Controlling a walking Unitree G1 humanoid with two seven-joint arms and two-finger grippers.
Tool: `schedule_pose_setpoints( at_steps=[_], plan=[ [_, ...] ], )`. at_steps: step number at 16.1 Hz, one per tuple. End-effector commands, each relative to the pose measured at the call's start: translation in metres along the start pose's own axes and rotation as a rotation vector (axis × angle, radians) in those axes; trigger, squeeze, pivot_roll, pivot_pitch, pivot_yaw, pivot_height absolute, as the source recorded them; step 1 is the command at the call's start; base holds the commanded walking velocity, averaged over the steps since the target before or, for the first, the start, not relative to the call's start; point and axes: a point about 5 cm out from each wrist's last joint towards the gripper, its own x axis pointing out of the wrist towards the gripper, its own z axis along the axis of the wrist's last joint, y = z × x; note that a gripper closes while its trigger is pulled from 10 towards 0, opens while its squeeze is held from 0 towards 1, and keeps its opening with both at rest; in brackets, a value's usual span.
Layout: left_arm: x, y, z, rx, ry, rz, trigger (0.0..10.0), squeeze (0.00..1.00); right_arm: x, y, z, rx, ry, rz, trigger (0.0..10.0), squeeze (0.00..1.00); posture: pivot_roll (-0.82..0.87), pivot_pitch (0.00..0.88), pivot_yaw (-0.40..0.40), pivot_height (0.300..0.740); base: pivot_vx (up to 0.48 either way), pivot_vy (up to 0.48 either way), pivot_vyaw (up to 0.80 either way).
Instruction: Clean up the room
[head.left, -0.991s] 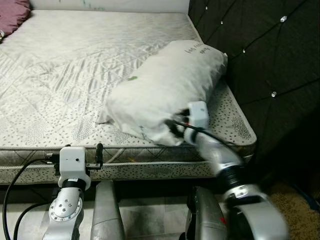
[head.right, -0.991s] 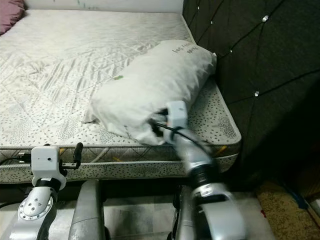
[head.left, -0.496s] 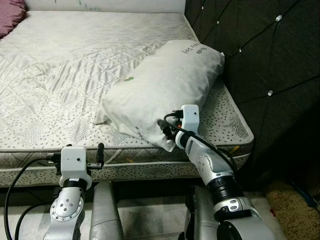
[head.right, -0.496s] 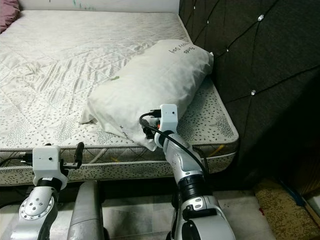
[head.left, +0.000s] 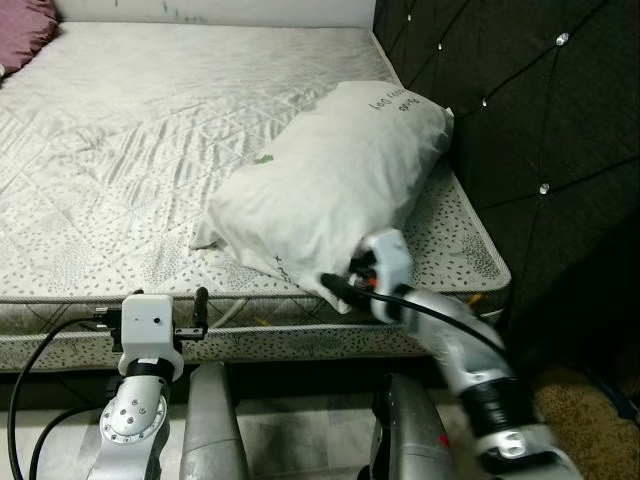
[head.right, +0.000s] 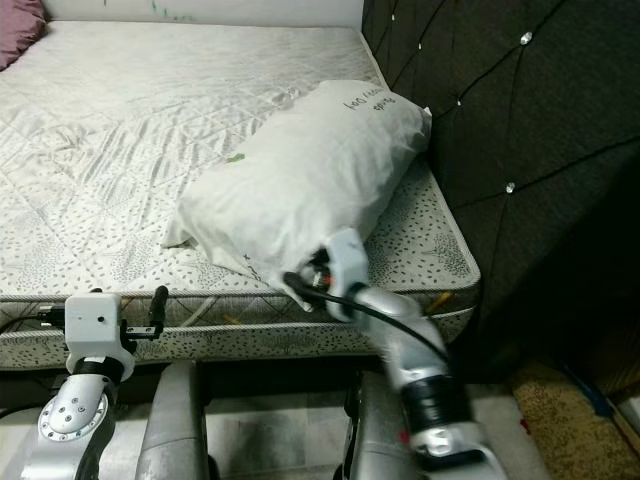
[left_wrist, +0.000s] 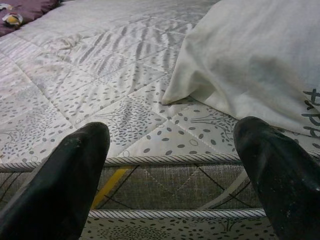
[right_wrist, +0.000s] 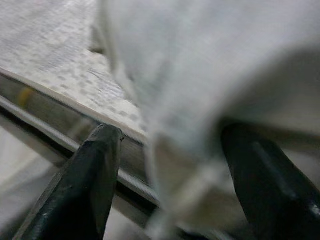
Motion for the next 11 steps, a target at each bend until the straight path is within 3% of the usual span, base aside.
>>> schedule_pose_setpoints(
  at_steps=[1, 4, 6, 7, 9, 11],
  plan=[
    [0.001, 0.001, 0.001, 0.001, -0.002, 0.000, 10.0, 0.00, -0.004, -0.004, 0.008, -0.026, -0.046, -0.020, 10.0, 1.00, 0.12, 0.000, -0.057, 0.529, 0.000, 0.000, 0.00],
    [0.004, -0.005, 0.003, -0.004, -0.009, -0.018, 10.0, 0.00, -0.013, -0.031, 0.010, -0.101, -0.040, -0.215, 10.0, 1.00, 0.11, 0.000, -0.048, 0.529, 0.000, 0.000, 0.00],
    [0.005, -0.002, 0.004, -0.001, -0.011, -0.014, 10.0, 0.00, -0.016, -0.035, 0.012, -0.092, -0.043, -0.210, 10.0, 1.00, 0.12, 0.000, -0.046, 0.529, 0.000, 0.000, 0.00],
    [0.004, 0.002, 0.003, 0.003, -0.010, -0.009, 10.0, 0.00, -0.021, -0.046, 0.011, -0.096, -0.035, -0.229, 10.0, 1.00, 0.12, 0.000, -0.047, 0.529, 0.000, 0.000, 0.00],
    [0.004, 0.002, 0.003, 0.004, -0.009, -0.009, 10.0, 0.00, -0.021, -0.049, 0.012, -0.071, -0.025, -0.229, 10.0, 1.00, 0.11, 0.000, -0.048, 0.529, 0.000, 0.000, 0.00],
    [0.005, -0.003, 0.003, 0.001, -0.009, -0.016, 10.0, 0.00, -0.010, -0.032, 0.014, 0.002, -0.021, -0.140, 10.0, 1.00, 0.11, 0.000, -0.050, 0.529, 0.000, 0.000, 0.00]
  ],
)
